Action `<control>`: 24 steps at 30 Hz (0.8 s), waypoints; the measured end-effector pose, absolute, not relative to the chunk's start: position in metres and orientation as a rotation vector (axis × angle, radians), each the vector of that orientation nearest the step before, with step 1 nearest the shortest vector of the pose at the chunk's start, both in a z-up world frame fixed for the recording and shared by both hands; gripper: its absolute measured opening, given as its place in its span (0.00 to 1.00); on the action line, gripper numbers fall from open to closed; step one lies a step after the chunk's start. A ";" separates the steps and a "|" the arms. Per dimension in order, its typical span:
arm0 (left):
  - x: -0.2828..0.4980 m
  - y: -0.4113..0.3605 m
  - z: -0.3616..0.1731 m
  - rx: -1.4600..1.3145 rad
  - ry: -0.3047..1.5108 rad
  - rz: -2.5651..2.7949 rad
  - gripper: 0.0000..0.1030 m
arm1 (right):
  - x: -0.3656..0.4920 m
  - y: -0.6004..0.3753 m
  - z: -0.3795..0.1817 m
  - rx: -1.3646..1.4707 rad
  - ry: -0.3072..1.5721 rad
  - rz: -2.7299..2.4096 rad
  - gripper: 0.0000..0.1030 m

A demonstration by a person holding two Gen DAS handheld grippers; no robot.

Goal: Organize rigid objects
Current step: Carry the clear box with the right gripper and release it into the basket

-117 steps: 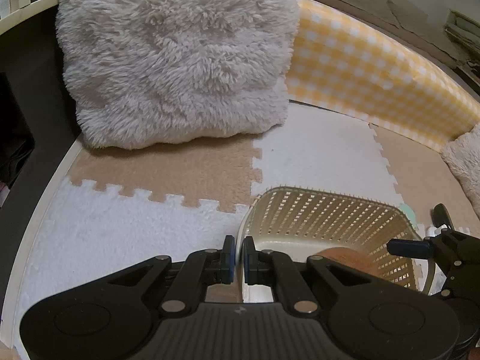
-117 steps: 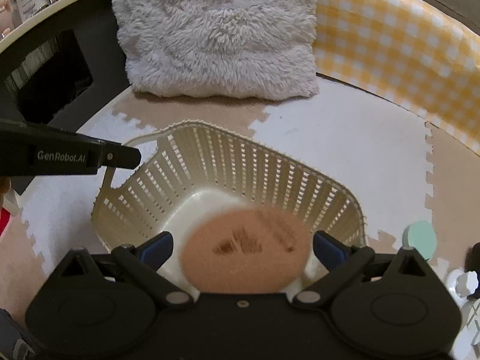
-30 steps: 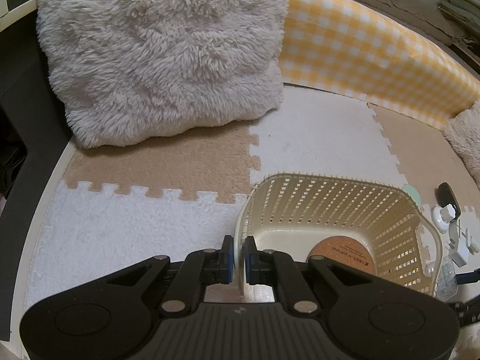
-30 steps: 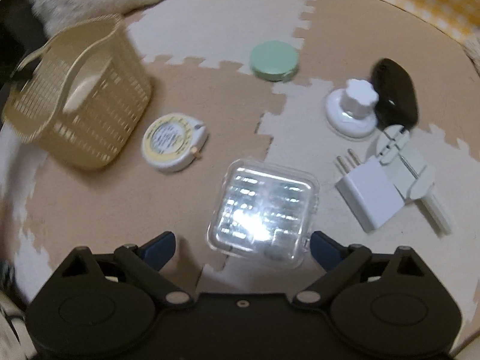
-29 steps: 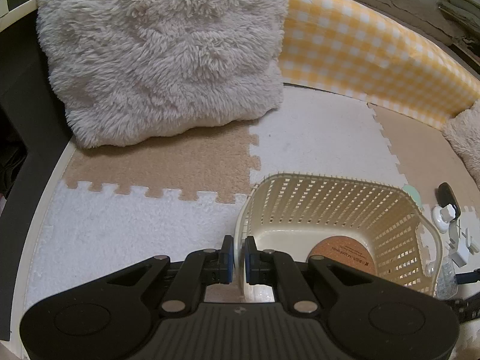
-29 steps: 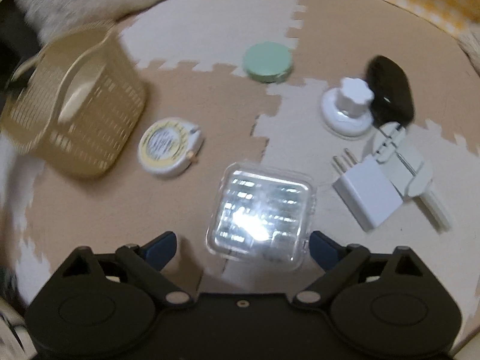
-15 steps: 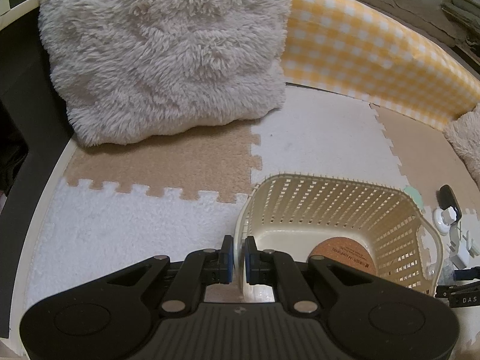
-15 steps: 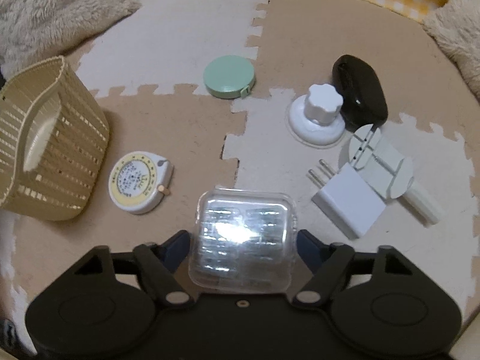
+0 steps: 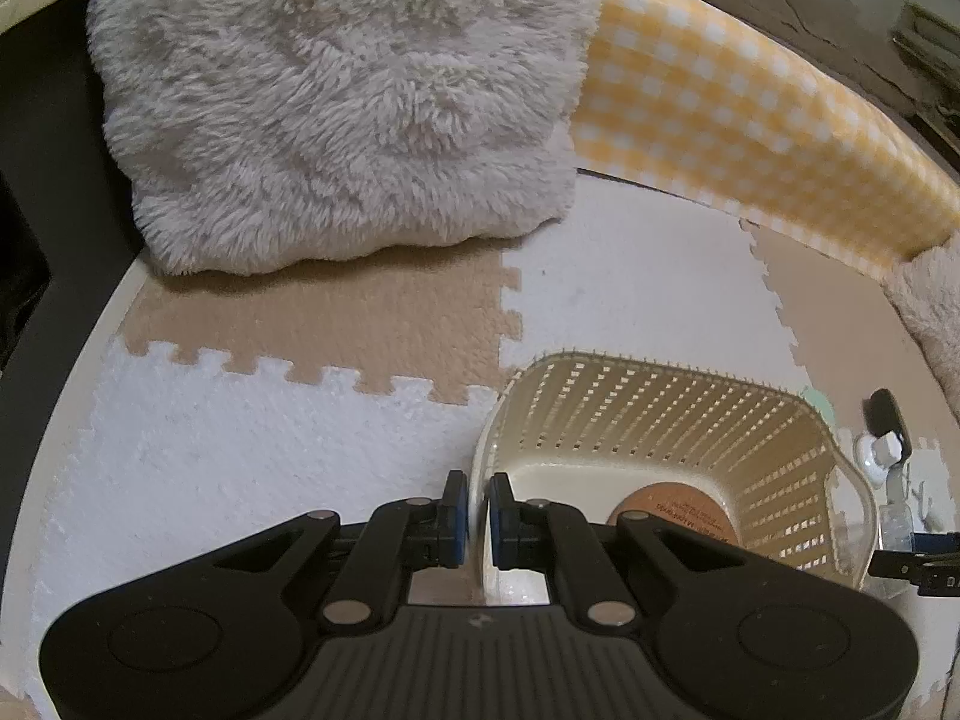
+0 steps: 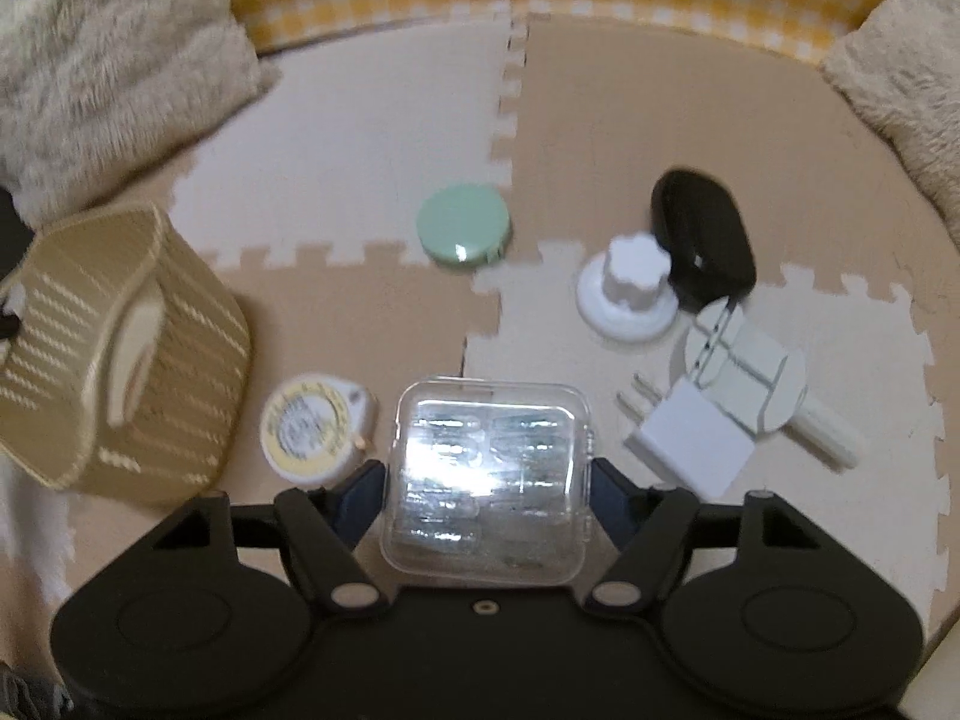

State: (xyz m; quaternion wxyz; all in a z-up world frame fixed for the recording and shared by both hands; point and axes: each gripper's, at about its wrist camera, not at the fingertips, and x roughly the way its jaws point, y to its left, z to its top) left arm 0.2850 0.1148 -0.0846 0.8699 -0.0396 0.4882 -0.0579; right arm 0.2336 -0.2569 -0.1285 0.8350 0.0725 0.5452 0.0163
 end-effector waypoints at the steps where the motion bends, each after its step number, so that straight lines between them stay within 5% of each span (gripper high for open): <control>1: 0.285 0.115 -0.084 -0.084 1.020 -0.120 0.08 | 0.231 -0.259 -0.125 0.173 1.137 0.031 0.72; 14: 0.286 0.118 -0.083 -0.102 1.016 -0.128 0.08 | 0.220 -0.234 -0.052 0.343 0.911 0.132 0.72; 24: 0.285 0.123 -0.079 -0.142 1.001 -0.149 0.08 | 0.246 -0.122 -0.039 0.159 0.911 0.309 0.72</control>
